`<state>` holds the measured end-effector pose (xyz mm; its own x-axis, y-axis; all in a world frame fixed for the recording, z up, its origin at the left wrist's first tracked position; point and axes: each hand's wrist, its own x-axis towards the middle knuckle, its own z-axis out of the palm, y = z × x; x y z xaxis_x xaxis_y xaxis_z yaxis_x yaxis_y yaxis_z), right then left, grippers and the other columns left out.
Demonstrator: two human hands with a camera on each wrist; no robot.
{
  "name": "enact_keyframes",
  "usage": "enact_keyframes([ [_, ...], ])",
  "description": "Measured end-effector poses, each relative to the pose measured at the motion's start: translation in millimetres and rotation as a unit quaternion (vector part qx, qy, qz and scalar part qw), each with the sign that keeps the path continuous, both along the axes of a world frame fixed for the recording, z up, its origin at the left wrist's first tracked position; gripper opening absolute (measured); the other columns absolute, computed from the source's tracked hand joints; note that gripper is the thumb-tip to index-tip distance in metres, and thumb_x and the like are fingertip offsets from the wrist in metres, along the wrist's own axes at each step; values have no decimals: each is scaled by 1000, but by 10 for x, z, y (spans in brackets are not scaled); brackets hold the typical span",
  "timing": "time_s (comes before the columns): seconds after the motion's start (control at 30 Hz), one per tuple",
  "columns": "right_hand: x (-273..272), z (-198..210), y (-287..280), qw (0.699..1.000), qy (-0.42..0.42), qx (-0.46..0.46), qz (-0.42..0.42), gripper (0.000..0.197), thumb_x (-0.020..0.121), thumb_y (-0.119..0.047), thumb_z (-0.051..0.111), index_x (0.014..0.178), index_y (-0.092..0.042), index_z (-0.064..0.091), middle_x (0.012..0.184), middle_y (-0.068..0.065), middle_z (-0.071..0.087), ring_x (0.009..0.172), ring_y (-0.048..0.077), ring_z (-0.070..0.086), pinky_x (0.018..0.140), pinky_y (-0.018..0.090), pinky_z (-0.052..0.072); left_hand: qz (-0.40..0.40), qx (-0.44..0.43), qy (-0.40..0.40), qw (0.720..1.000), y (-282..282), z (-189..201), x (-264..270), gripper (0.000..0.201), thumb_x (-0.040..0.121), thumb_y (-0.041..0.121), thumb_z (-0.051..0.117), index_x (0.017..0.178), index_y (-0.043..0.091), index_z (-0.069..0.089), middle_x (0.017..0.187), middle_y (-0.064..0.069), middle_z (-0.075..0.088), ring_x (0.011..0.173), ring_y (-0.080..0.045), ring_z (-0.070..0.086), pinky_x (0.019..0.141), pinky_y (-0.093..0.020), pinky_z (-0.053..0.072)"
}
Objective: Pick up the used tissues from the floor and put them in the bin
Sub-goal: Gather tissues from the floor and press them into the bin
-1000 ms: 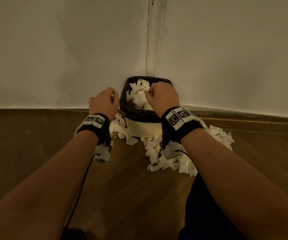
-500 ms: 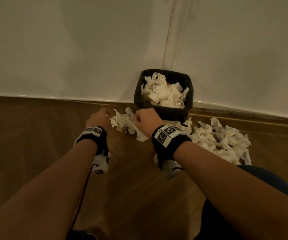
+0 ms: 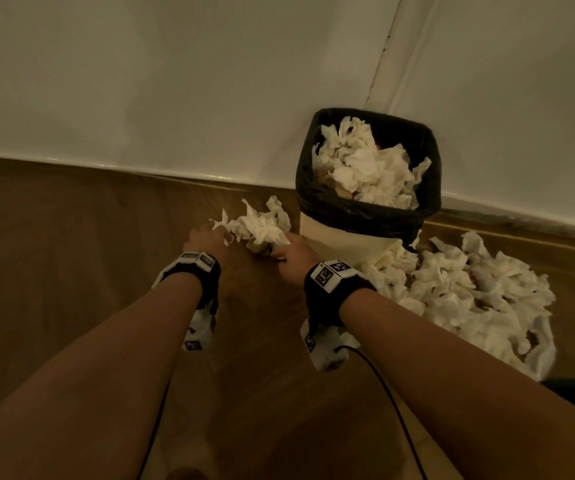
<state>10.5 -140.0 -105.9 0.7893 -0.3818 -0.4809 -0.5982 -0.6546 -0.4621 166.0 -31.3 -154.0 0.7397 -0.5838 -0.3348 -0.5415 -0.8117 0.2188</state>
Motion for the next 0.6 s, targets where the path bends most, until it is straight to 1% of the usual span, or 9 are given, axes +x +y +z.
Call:
enact_keyframes([
  [0.07, 63, -82, -22, 1000, -8, 3, -6, 40, 92, -5, 48, 129, -17, 57, 157, 4, 12, 142, 28, 18, 116, 33, 18, 1, -2, 2, 1000, -29, -69, 2, 29, 92, 28, 49, 120, 30, 55, 152, -8, 22, 137, -34, 22, 110, -46, 29],
  [0.13, 112, -135, -47, 1000, 3, -1, -2, 42, 92, -5, 49, 130, -18, 57, 156, 8, 11, 142, 30, 17, 115, 33, 18, 7, -15, 15, 1000, -58, -123, 1, 30, 89, 36, 52, 119, 33, 55, 158, -2, 5, 141, -35, 9, 112, -48, 20],
  [0.2, 146, -170, -66, 1000, 9, -5, 6, 44, 91, -5, 50, 132, -19, 55, 155, 11, 13, 141, 31, 20, 114, 33, 20, 8, -17, 30, 999, -96, -152, 12, 34, 90, 41, 49, 124, 40, 51, 158, 3, -4, 143, -34, 3, 114, -49, 15],
  [0.27, 161, -192, -75, 1000, 10, -1, 18, 46, 90, -6, 51, 134, -19, 53, 154, 12, 14, 140, 32, 21, 115, 34, 21, 5, -1, 52, 999, -124, -174, 27, 41, 93, 44, 42, 134, 45, 41, 158, 4, -6, 143, -35, 1, 114, -50, 13],
  [0.37, 146, -227, -74, 998, 41, -3, 42, 53, 91, -10, 51, 142, -21, 43, 154, 15, 11, 141, 34, 18, 117, 36, 19, -13, 34, 75, 997, -113, -207, 17, 49, 95, 40, 40, 143, 39, 29, 158, -3, 3, 142, -37, 8, 115, -49, 16],
  [0.43, 132, -259, -66, 997, 72, -7, 31, 56, 92, -13, 52, 146, -18, 34, 154, 16, 9, 142, 34, 17, 117, 38, 21, -24, 50, 56, 997, -70, -206, -24, 49, 95, 31, 42, 143, 30, 31, 153, -9, 19, 136, -37, 22, 111, -48, 27],
  [0.5, 113, -269, -76, 997, 67, -24, 0, 54, 93, -13, 52, 144, -10, 35, 151, 15, 25, 136, 31, 32, 112, 36, 30, -14, 47, 35, 998, -49, -181, -43, 42, 96, 24, 41, 138, 19, 41, 140, -15, 36, 126, -35, 38, 102, -43, 38],
  [0.57, 75, -224, -90, 997, 42, -55, -17, 41, 93, -13, 52, 134, -9, 50, 138, 12, 48, 124, 27, 48, 105, 32, 39, 30, 53, 49, 997, -50, -99, -40, 37, 98, 22, 38, 131, 10, 49, 130, -18, 48, 115, -34, 50, 94, -39, 43],
  [0.6, 48, -206, -99, 997, 19, -71, -17, 35, 93, -13, 53, 128, -10, 57, 131, 11, 55, 119, 26, 52, 101, 31, 41, 46, 56, 59, 996, -47, -47, -42, 36, 98, 24, 39, 126, 7, 53, 126, -19, 52, 112, -34, 53, 91, -38, 44],
])
